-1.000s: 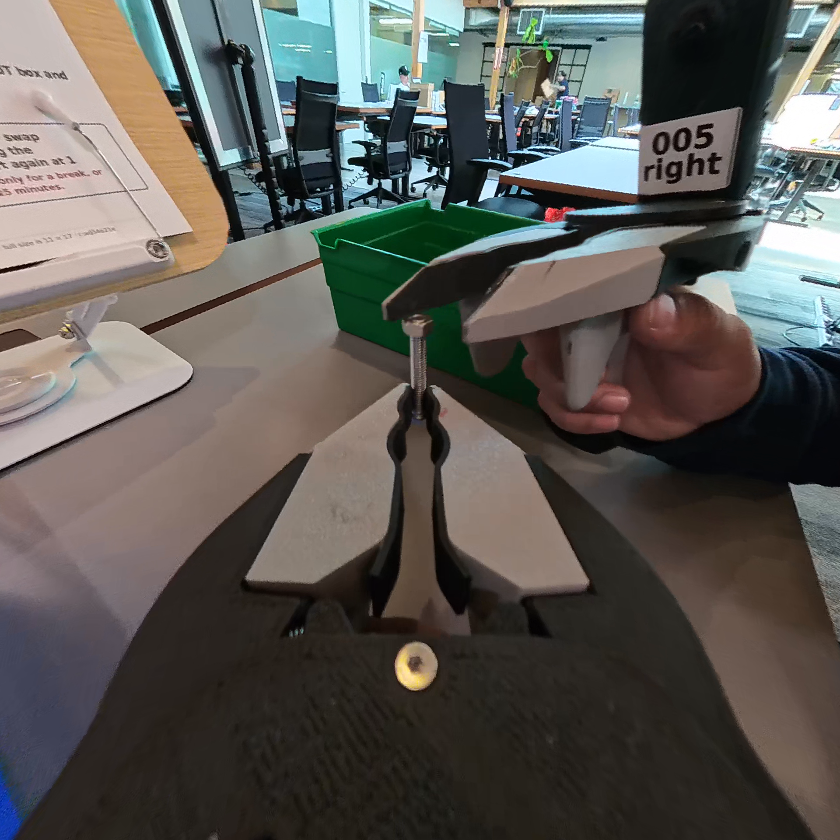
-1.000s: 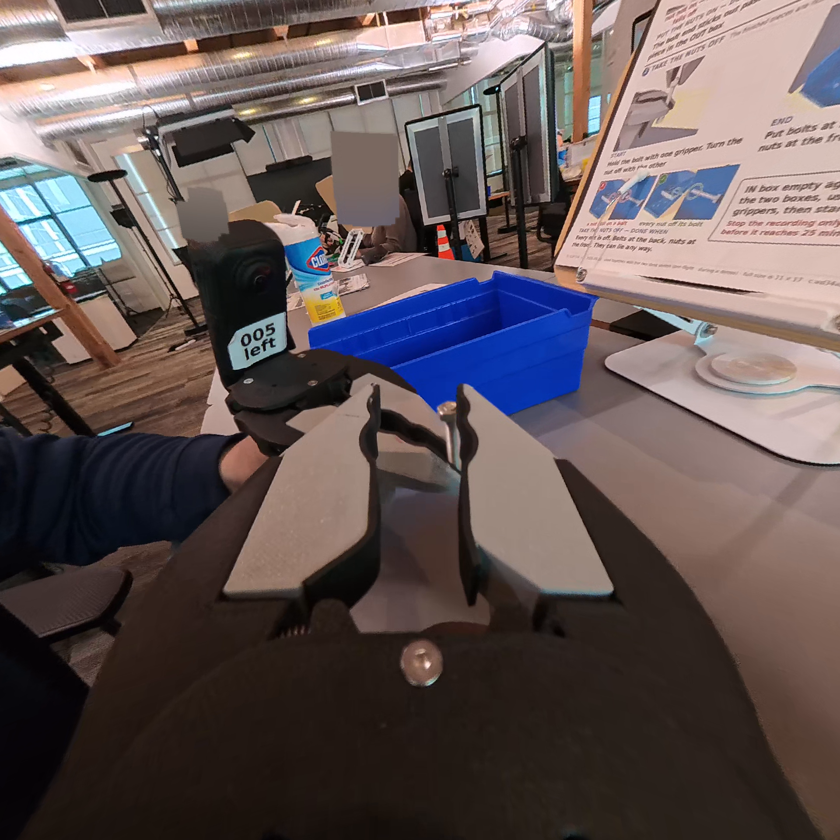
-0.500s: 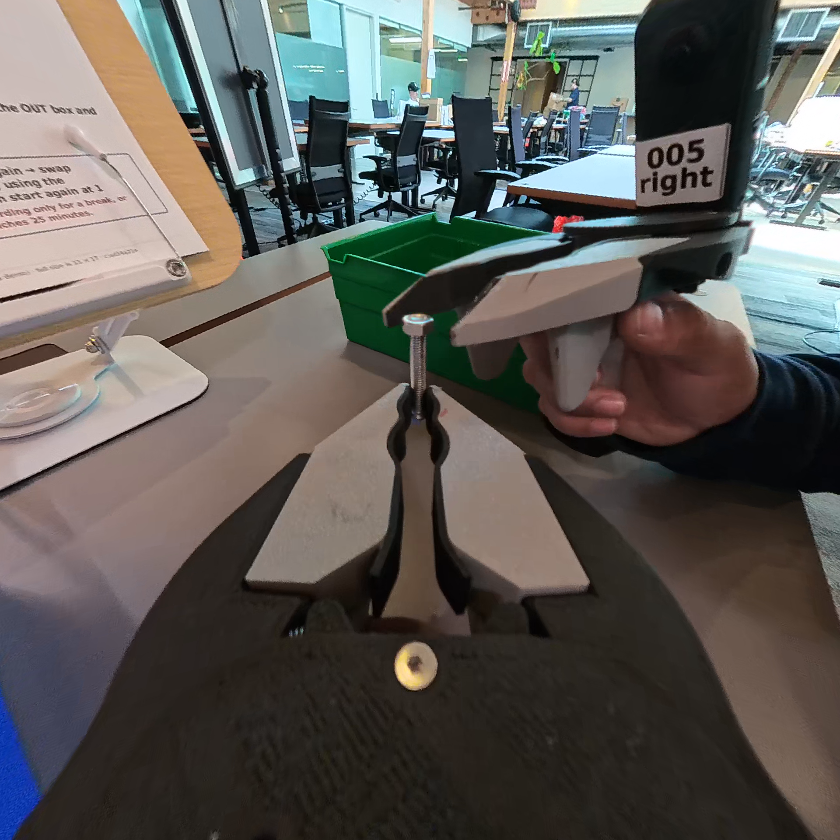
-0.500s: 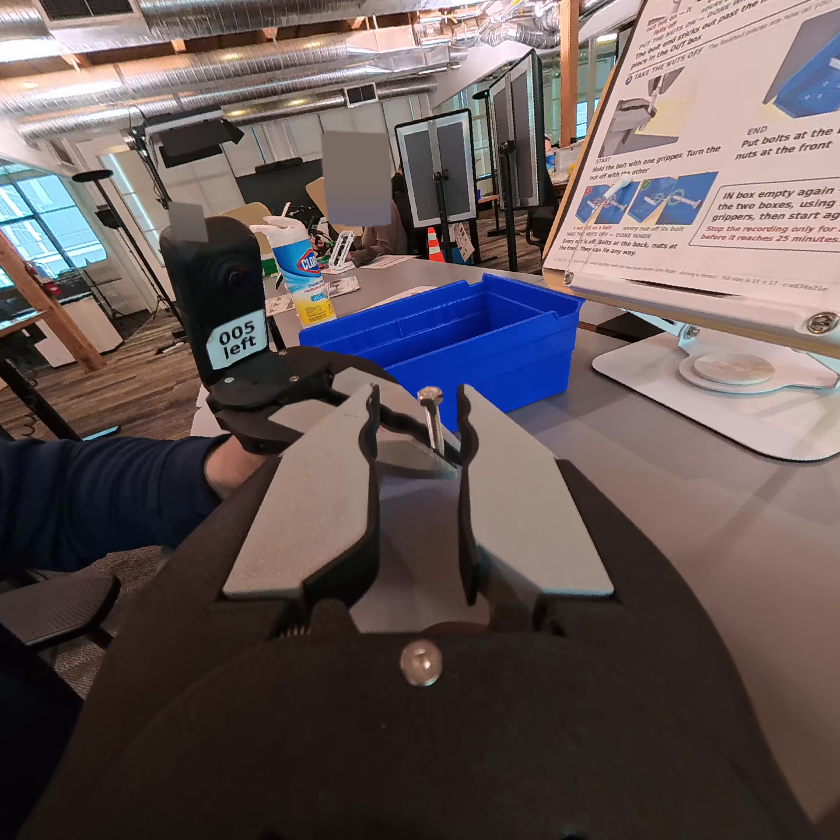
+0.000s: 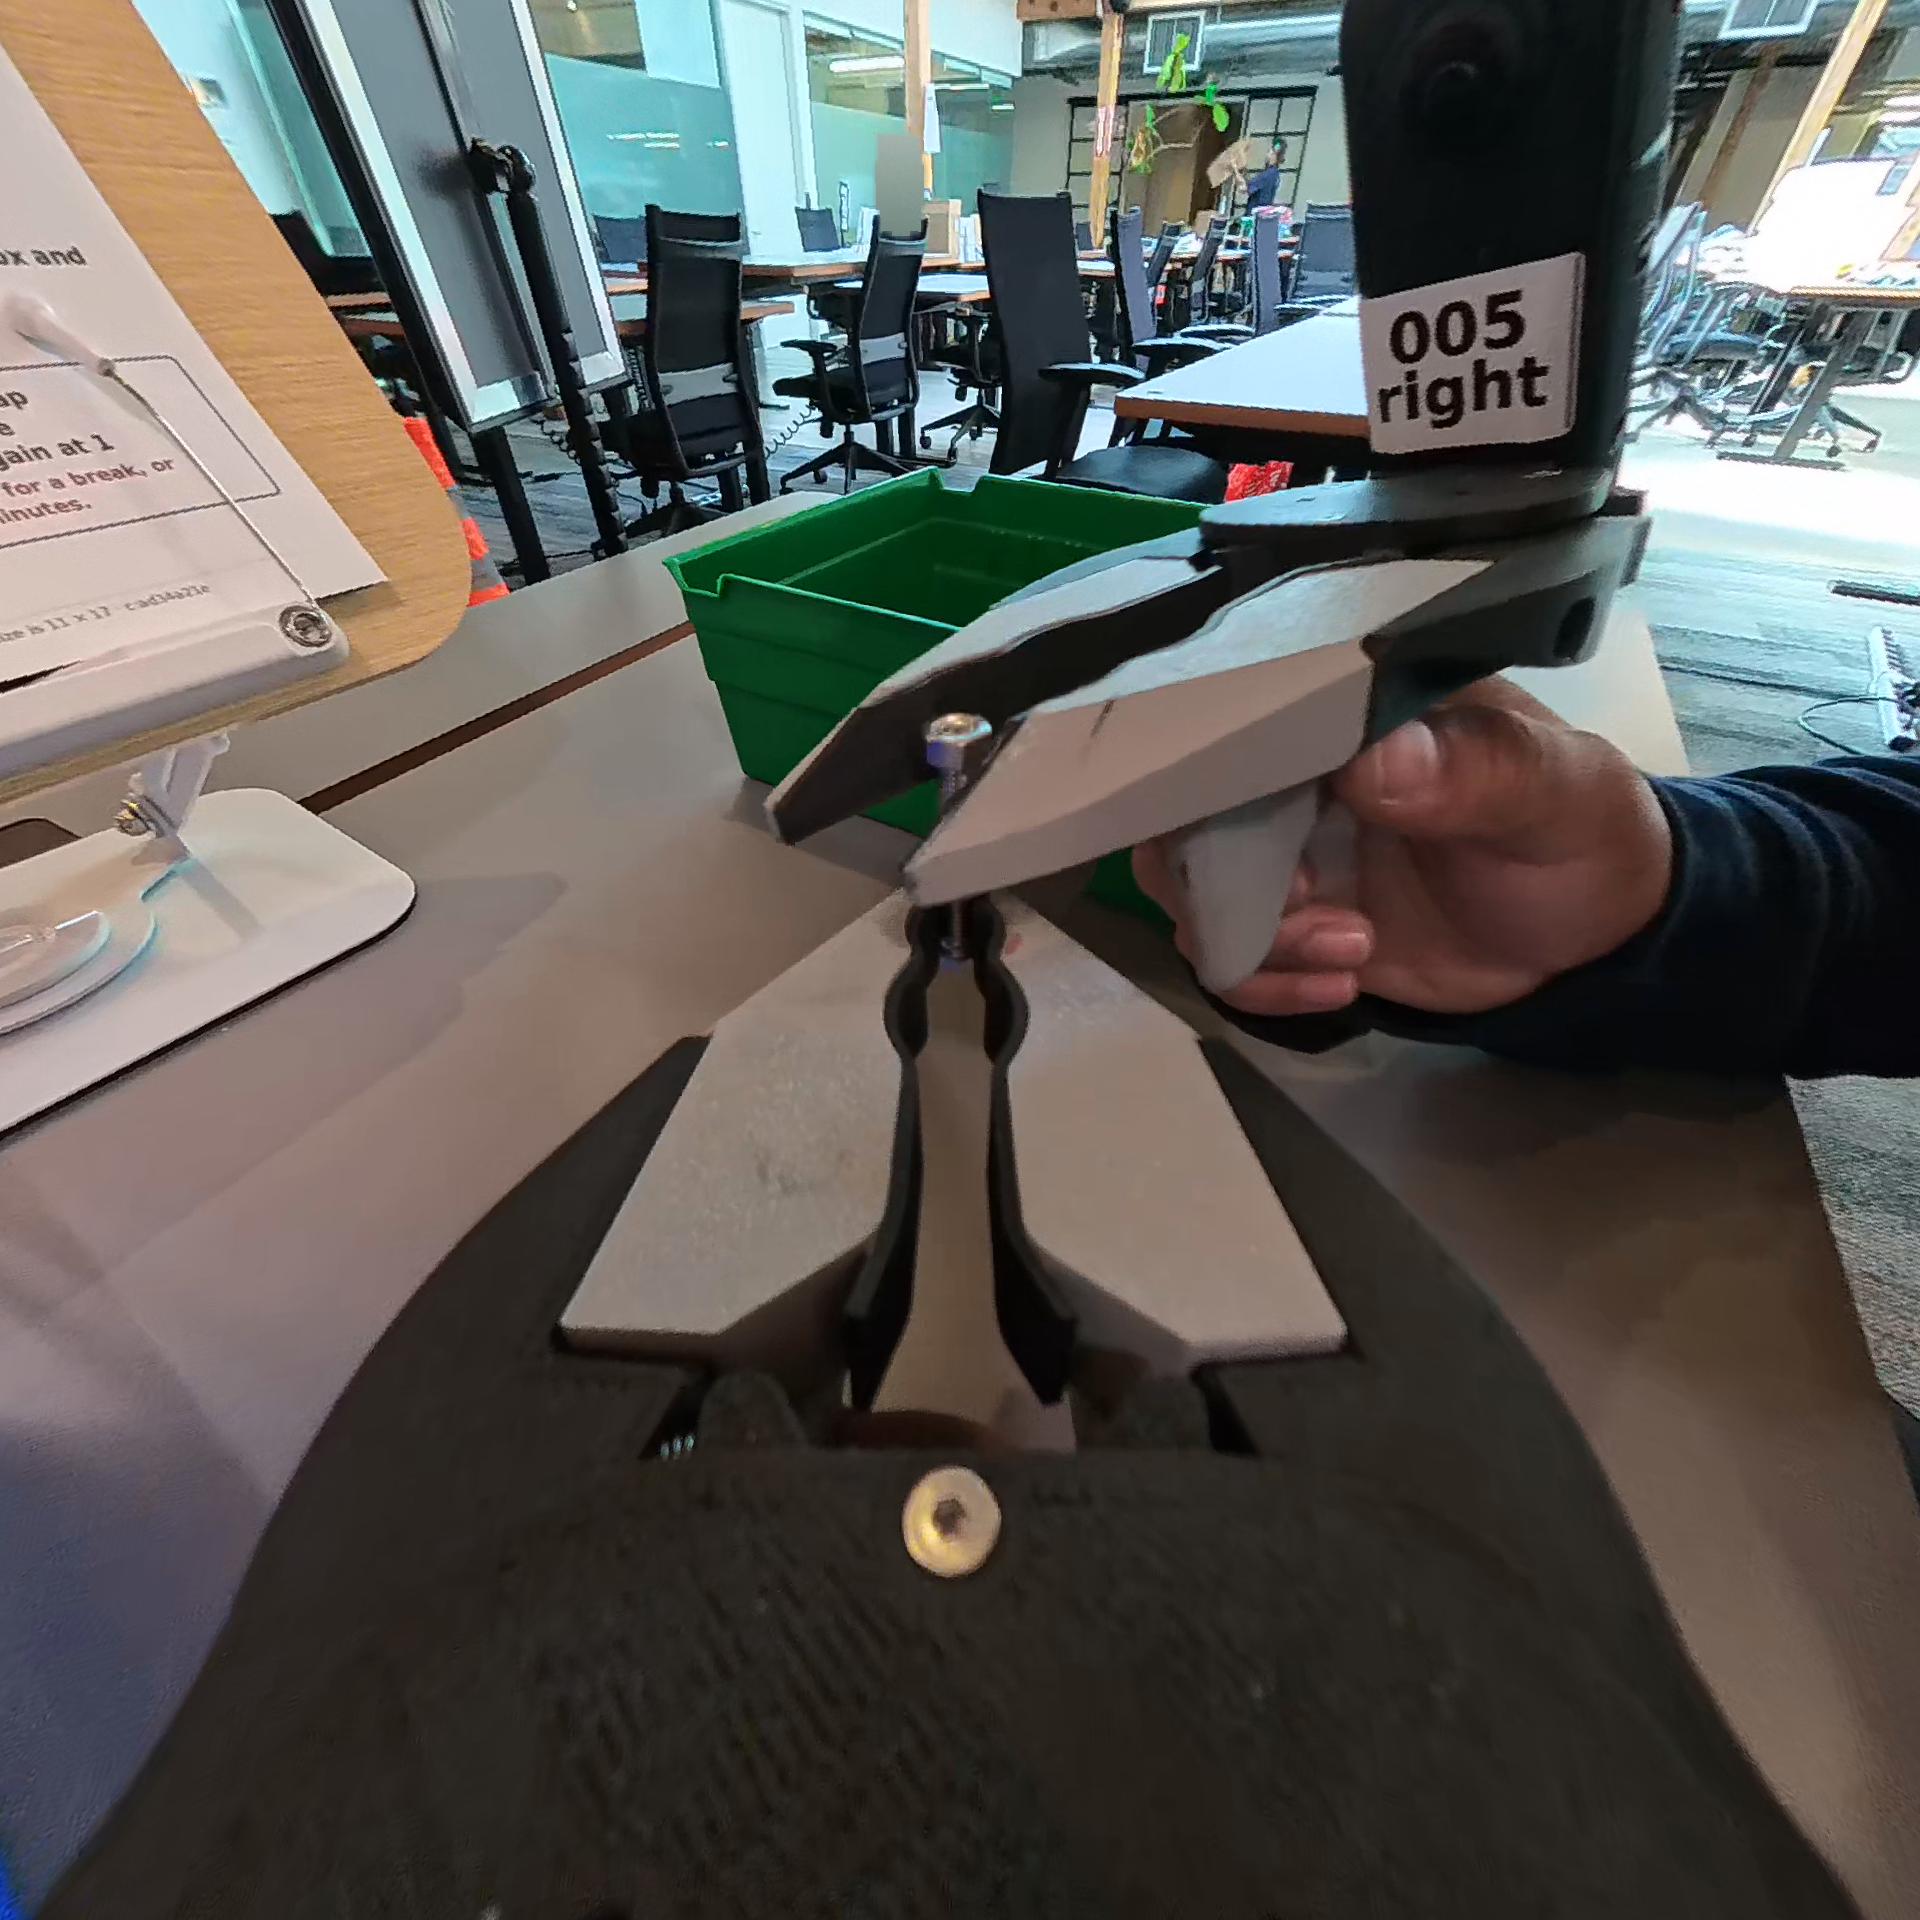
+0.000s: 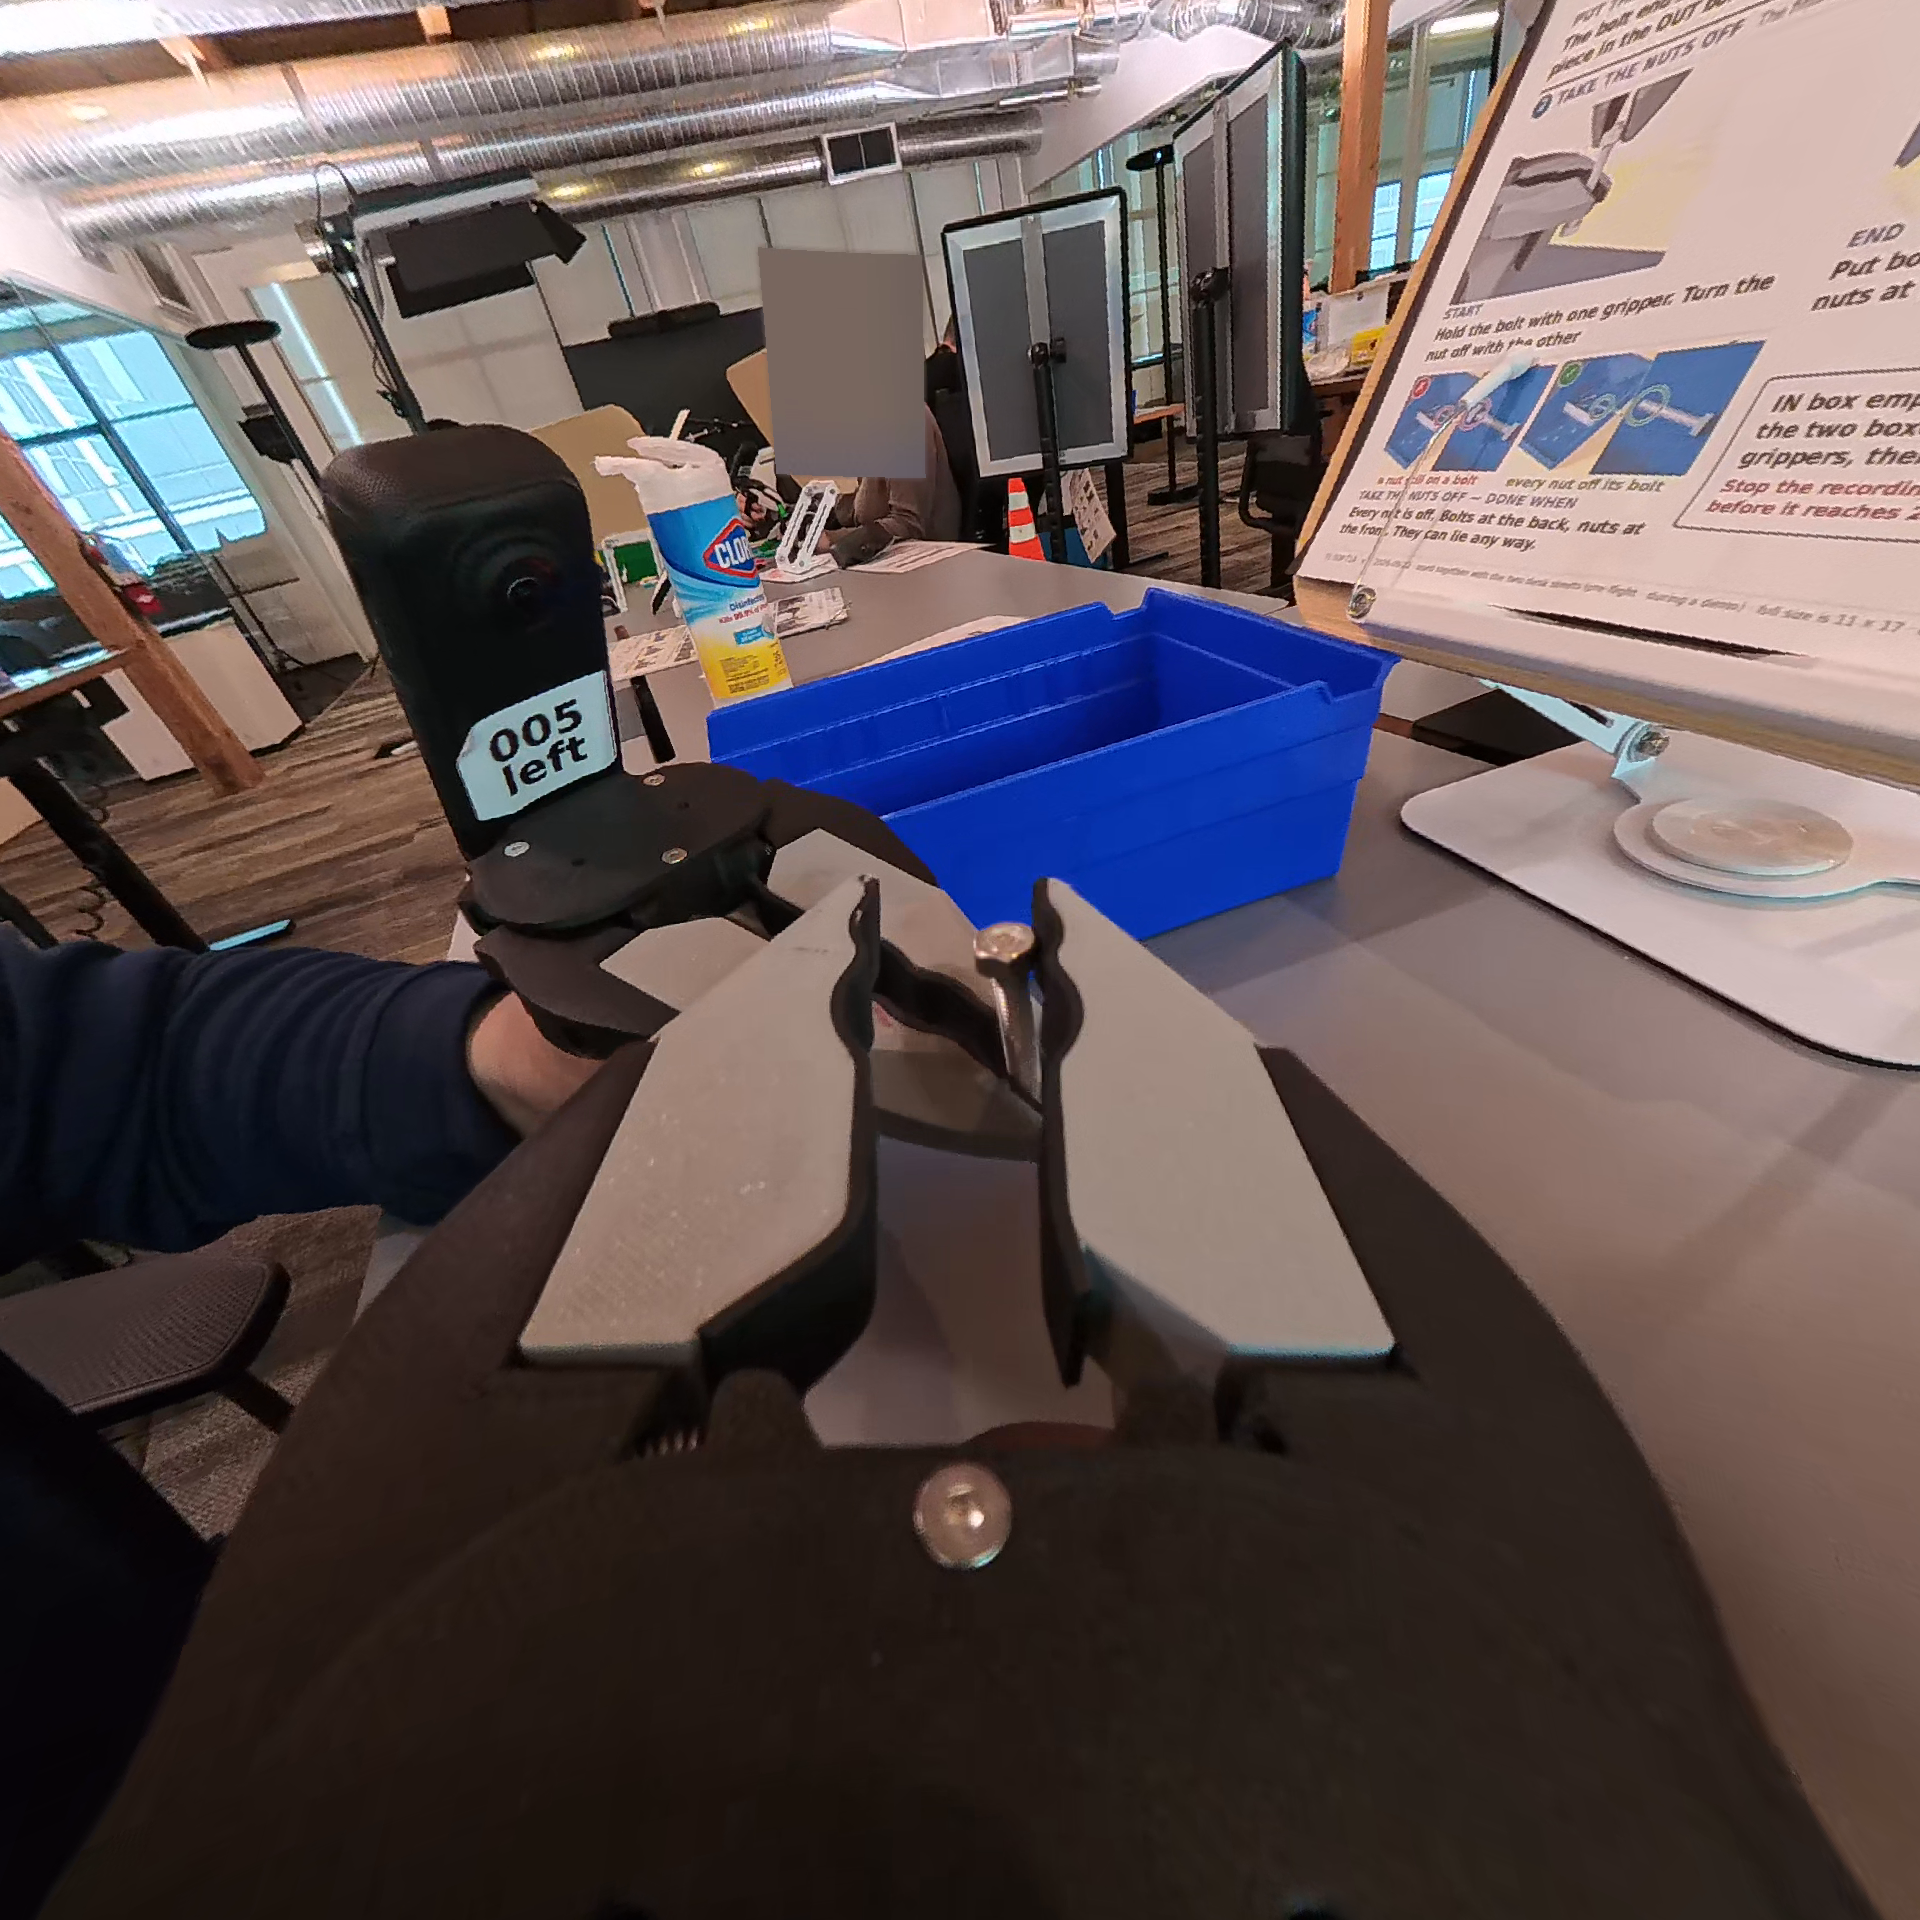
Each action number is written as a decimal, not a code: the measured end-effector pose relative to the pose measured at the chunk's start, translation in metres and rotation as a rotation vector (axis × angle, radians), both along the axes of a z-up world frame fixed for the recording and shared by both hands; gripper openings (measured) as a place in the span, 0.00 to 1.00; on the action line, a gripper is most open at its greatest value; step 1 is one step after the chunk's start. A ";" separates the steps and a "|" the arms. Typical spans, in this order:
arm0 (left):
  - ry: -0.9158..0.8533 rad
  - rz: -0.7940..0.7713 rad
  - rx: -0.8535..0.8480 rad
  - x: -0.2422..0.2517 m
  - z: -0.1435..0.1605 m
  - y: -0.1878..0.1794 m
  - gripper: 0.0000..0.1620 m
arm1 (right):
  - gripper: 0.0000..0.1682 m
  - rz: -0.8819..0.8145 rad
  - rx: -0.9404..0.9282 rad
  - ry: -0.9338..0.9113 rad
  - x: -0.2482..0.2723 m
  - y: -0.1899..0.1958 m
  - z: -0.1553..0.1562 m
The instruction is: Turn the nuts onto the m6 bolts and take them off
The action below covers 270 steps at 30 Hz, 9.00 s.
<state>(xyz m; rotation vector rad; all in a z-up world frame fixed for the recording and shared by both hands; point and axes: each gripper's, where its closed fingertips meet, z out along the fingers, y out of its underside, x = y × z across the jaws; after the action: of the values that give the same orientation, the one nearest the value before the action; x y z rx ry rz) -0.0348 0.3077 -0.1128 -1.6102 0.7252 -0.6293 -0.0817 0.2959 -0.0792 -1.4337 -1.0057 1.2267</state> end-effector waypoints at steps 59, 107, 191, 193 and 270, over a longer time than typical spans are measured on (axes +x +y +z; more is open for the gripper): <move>0.045 0.047 0.018 -0.003 -0.004 0.005 0.01 | 0.10 -0.068 0.075 -0.033 0.002 0.005 -0.001; 0.040 0.035 0.001 -0.004 -0.005 0.004 0.01 | 0.04 -0.096 0.107 -0.049 0.004 0.009 0.003; 0.056 -0.031 0.060 0.022 -0.004 -0.014 0.19 | 0.08 -0.767 0.143 -0.673 0.217 0.195 0.007; 0.068 -0.030 0.065 0.022 -0.005 -0.014 0.19 | 0.18 -0.752 0.022 -0.697 0.226 0.199 -0.013; 0.054 -0.171 -0.104 0.240 -0.015 -0.143 0.36 | 0.10 -0.845 -0.230 -0.699 0.360 0.054 -0.085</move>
<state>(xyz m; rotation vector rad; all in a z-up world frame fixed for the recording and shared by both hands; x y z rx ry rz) 0.2051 0.1651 -0.1280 -1.6769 0.8890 -0.7603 0.2782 0.3496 -0.1638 -2.2245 -0.5497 0.2099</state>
